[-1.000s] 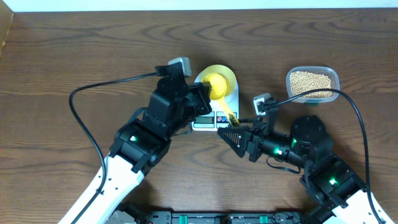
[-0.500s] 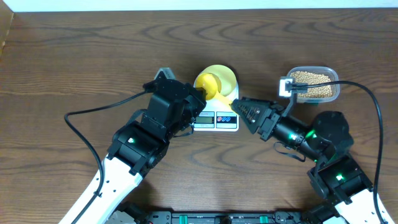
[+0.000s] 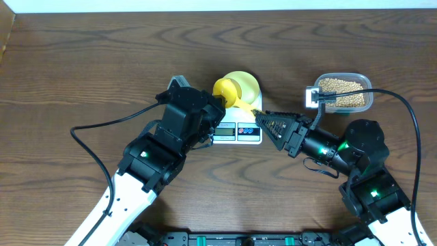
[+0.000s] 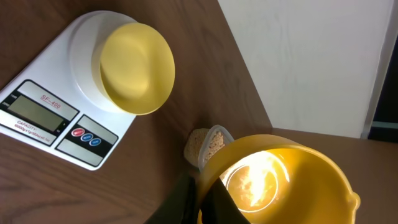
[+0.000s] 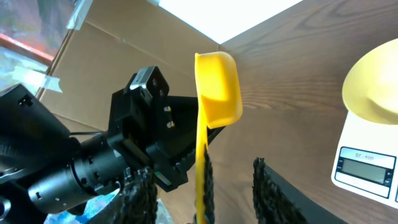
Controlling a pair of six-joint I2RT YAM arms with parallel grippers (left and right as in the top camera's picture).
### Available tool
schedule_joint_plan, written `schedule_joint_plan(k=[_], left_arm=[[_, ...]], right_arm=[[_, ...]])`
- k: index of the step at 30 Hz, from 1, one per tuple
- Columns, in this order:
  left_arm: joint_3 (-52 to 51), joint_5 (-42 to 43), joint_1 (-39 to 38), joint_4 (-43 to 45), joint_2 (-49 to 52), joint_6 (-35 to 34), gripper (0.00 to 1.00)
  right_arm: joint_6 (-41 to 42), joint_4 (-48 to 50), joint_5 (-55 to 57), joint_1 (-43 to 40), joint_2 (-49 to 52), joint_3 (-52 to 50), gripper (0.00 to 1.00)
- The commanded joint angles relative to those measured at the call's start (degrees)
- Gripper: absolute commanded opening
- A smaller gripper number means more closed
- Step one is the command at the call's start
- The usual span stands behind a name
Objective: Scoop item into bowl and weigh 50g on scale
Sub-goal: 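Release the scoop from the left gripper, keeping it in the right gripper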
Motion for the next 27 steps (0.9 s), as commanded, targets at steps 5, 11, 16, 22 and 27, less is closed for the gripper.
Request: schedule_joint_plan(k=[5,11,16,22,27], left_arm=[[-0.07,-1.11,-0.52,-0.7,-0.63,2.05,0.07],[-0.07,-1.11,-1.38,-0.7,-0.63,2.03,0.07],[-0.07,-1.01,-1.38,-0.7,-0.63,2.03,0.08],[-0.07,0.81,-1.38,-0.72,-0.61,2.03,0.07],[-0.07,0.83,-1.38,-0.7,-0.61,2.03,0.07]], right_arm=[[-2.6,-0.09,-1.55,-0.17,0.09,1.16,0.44],[-2.6,-0.09,-1.95,-0.13,0.17,1.16,0.4],[-2.6,-0.09,-1.95,-0.13,0.17,1.16,0.33],[-2.58,-0.09,-1.95,-0.13,0.17,1.16,0.29],[-2.58,-0.09,-1.95,-0.13,0.17,1.16,0.2]])
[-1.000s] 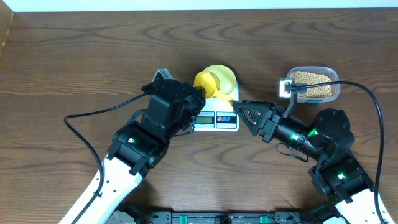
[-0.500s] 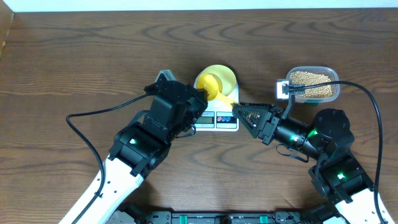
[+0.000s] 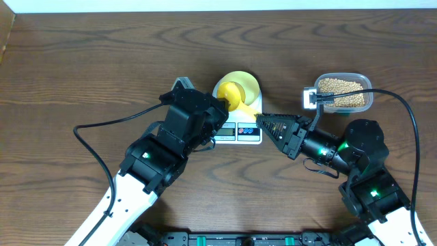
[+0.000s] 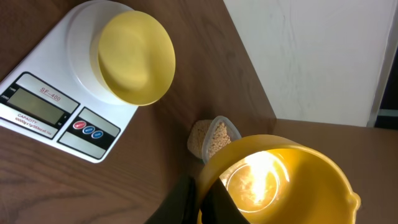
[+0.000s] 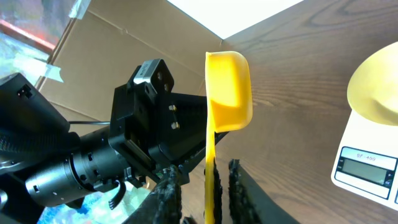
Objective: Scoop item into bowl and weigh 50g on scale
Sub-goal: 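Release the scoop from the left gripper, keeping it in the right gripper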
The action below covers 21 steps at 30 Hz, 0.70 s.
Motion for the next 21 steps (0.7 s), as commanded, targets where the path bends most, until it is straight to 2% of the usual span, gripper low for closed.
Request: schedule_joint_plan(k=[1,4,8,12,15,17,20,21], left_arm=[[-0.07,0.17,-0.13,-0.13,-0.61,0.92,0.07],[-0.07,0.17,-0.13,-0.13,-0.61,0.92,0.07],[-0.07,0.7,-0.13,-0.13,-0.61,0.92,0.07],[-0.07,0.76,-0.13,-0.13,-0.61,0.92,0.07],[-0.07,0.79,-0.13,-0.13,-0.61,0.94,0.08],[-0.07,0.76,-0.13,-0.15,-0.61,0.94,0.25],[-0.07,0.76,-0.13,-0.15,-0.61,0.96,0.66],[-0.07,0.76,-0.13,-0.15,-0.61,1.16,0.7]], right_arm=[[-0.5,-0.07,-0.5,-0.13,0.04,1.16,0.18],[-0.5,-0.07,-0.48,-0.13,0.04,1.16,0.14],[-0.5,-0.02,-0.46,-0.13,0.04,1.16,0.13],[-0.5,-0.02,-0.44,-0.13,0.04,1.16,0.01],[-0.5,-0.04,-0.09,-0.13,0.04,1.16,0.02],[-0.5,-0.07,1.27,-0.13,0.04,1.16,0.01],[-0.55,-0.48,4.92,-0.13,0.04,1.16,0.02],[-0.83,-0.5,5.95,-0.15,0.04,1.16,0.01]])
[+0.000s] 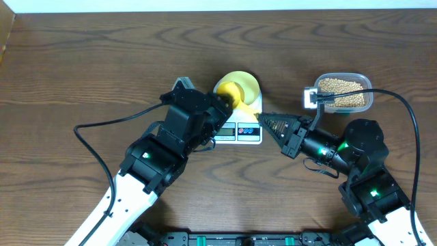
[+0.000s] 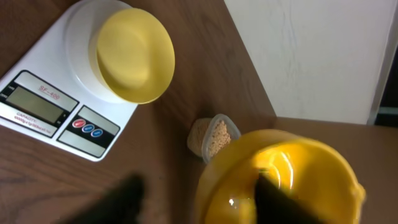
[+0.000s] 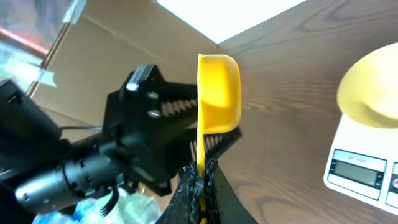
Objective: Scoop item into bowl and weigh 50g on scale
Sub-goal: 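Release the scoop from the left gripper, keeping it in the right gripper, then move the right gripper with the scoop toward the soybean tub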
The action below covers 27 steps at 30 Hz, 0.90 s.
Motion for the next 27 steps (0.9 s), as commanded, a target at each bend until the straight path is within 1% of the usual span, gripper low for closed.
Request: schedule_joint_plan(k=[1,2,4,7,9,12,16,18,21,27], left_arm=[[-0.07,0.28,-0.13,-0.13,-0.61,1.88,0.73],[-0.07,0.28,-0.13,-0.13,-0.61,3.19,0.75],[-0.07,0.28,-0.13,-0.15,-0.61,6.64,0.82],[-0.07,0.28,-0.13,-0.15,-0.61,13.31,0.86],[-0.07,0.26,-0.13,-0.15,-0.63,18.6,0.91],[-0.07,-0.61,-0.13,-1.11,-0.61,27.76,0.91],[-0.07,-5.35,-0.13,-7.32,-0.13,37.48,0.91],[-0.07,-6.54,-0.13,-10.01,1.01,39.12,0.92],[-0.07,-7.04,-0.13,-12.24,4.26,39.1,0.92],[-0.07,-7.5,-0.13,-12.5,14.25,39.12,0.93]], right_arm=[[-1.22,-0.07,4.87,-0.22,0.02,1.16,0.01],[-1.77,-0.09,5.97,-0.26,0.02,1.16,0.02],[-2.93,-0.31,8.92,-0.37,0.0,1.16,0.02],[-3.72,-1.25,13.07,-1.64,0.0,1.81,0.01],[-5.31,-3.8,14.4,-3.28,0.02,3.48,0.02],[-8.66,-12.33,16.06,-6.8,0.02,8.61,0.01],[-13.03,-25.27,17.9,-12.52,0.02,16.79,0.02],[-14.67,-30.77,17.88,-15.5,0.02,20.22,0.01],[-16.31,-36.57,17.86,-18.62,0.02,22.99,0.02],[-16.79,-43.21,17.62,-20.61,0.26,23.47,0.01]])
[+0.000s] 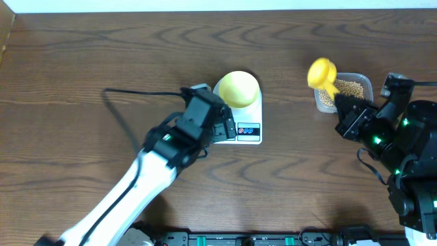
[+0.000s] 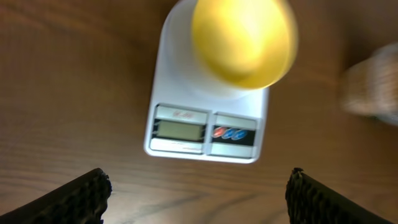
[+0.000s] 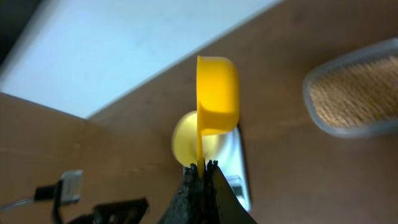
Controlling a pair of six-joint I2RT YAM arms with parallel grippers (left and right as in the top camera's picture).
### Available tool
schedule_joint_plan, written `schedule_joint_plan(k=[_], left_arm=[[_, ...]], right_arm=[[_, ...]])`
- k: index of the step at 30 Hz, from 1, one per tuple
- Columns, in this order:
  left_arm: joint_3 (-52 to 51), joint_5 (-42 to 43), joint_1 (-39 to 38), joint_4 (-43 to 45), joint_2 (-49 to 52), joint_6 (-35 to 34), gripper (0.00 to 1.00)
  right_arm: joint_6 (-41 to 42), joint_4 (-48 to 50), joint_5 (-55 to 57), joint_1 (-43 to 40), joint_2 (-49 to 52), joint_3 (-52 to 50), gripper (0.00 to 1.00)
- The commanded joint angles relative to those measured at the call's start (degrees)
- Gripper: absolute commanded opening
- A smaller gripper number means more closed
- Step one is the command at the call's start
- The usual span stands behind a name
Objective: Scoop item into bowl and weigh 50g on scale
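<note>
A yellow bowl sits on the white scale; the left wrist view shows the same bowl and scale from above. My right gripper is shut on the handle of a yellow scoop, holding it up beside the clear container of grains. In the right wrist view the scoop stands upright above the right gripper, with the container to its right. My left gripper is wide open and holds nothing, just in front of the scale.
A black cable runs from the left arm across the table. My left arm lies diagonally in front of the scale. The table's far edge meets a white wall.
My right gripper has moved right with the scoop, from beside the scale to the grain container. My left gripper now has no scoop in front of it and looks straight down at the scale.
At first my left gripper held the scoop by its cup over the scale, with my right gripper open around the handle. The right jaws stood narrower, then were shut on the handle. Now the right gripper alone holds the scoop, by the container.
</note>
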Motion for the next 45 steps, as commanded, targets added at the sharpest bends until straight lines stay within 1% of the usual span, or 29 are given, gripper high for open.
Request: schedule_joint_plan(k=[1,2,7,12,14,16,19,30,33,45], left_arm=[[0.0,-2.01,-0.13,-0.22,5.09,1.9,0.93],[0.0,-2.34,-0.13,-0.04,7.19,1.97,0.93],[0.0,-2.34,-1.27,1.75,13.2,6.84,0.93],[0.0,-2.34,-2.67,4.83,18.73,6.38,0.93],[0.0,-3.23,-2.6,6.34,20.57,3.67,0.93],[0.0,-3.56,-2.6,8.07,21.81,2.64,0.93],[0.0,-3.17,-2.62,10.16,22.91,2.69,0.93],[-0.04,-4.07,-2.56,12.17,25.42,2.82,0.93],[-0.04,-5.88,-2.54,12.28,26.23,2.64,0.93],[-0.04,-5.7,-2.62,12.48,26.71,2.64,0.93]], right_arm=[[-2.32,-1.68,0.24,-0.55,0.37,0.85,0.01],[-2.36,-2.21,0.28,-0.55,0.39,0.85,0.02],[-2.32,-1.6,0.28,-0.55,0.39,0.85,0.02],[-2.38,-1.55,0.59,-0.55,0.39,0.85,0.01],[-3.13,-1.57,0.68,-0.55,0.37,0.85,0.02],[-3.63,-1.73,0.68,-0.55,0.39,0.85,0.02],[-3.63,-1.77,0.68,-0.55,0.37,0.85,0.01],[-3.61,-1.75,0.68,-0.55,0.37,0.85,0.01],[-3.61,-1.73,0.66,-0.55,0.37,0.85,0.02],[-3.61,-1.53,0.66,-0.55,0.37,0.85,0.02]])
